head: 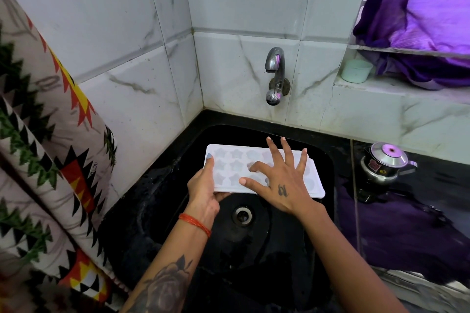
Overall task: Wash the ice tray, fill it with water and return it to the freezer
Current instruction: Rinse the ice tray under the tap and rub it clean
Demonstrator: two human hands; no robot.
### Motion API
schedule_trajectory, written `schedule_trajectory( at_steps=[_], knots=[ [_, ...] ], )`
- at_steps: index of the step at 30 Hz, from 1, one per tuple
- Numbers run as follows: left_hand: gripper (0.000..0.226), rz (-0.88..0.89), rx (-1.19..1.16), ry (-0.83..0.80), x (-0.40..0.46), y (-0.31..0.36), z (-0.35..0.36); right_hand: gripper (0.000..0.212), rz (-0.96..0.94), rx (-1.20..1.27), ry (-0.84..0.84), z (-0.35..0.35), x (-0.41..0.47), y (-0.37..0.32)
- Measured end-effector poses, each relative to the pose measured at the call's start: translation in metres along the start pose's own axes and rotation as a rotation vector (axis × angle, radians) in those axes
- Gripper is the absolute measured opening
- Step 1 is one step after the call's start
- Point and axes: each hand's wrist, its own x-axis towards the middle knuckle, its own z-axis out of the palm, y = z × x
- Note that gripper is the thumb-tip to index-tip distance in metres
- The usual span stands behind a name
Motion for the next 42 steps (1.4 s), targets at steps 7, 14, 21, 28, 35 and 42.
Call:
schedule_trajectory(
  at_steps=[7, 14, 21, 28, 35, 42],
  knots=[
    [0.026, 0.000, -0.002, -0.003, 0.000, -0.001, -0.001, 0.080, 0.010, -0.072, 0.025, 0.001, -0.004, 0.000],
    [0.027, 0.003, 0.004, -0.009, 0.000, -0.002, -0.001, 0.086, 0.038, -0.021, -0.022, 0.000, -0.005, 0.001],
    [0.027, 0.002, -0.001, -0.016, -0.001, -0.001, -0.002, 0.081, 0.024, 0.049, -0.044, -0.001, -0.004, 0.002],
    [0.027, -0.010, -0.002, -0.024, -0.001, -0.002, -0.002, 0.078, 0.025, 0.012, -0.011, -0.003, -0.006, 0.002],
    [0.028, -0.016, 0.002, -0.027, -0.004, -0.001, 0.002, 0.073, -0.053, 0.041, 0.103, -0.002, 0.002, -0.015],
    [0.026, -0.034, -0.004, -0.038, -0.007, 0.000, 0.002, 0.077, -0.100, -0.087, 0.006, 0.005, 0.006, -0.022]
  ],
)
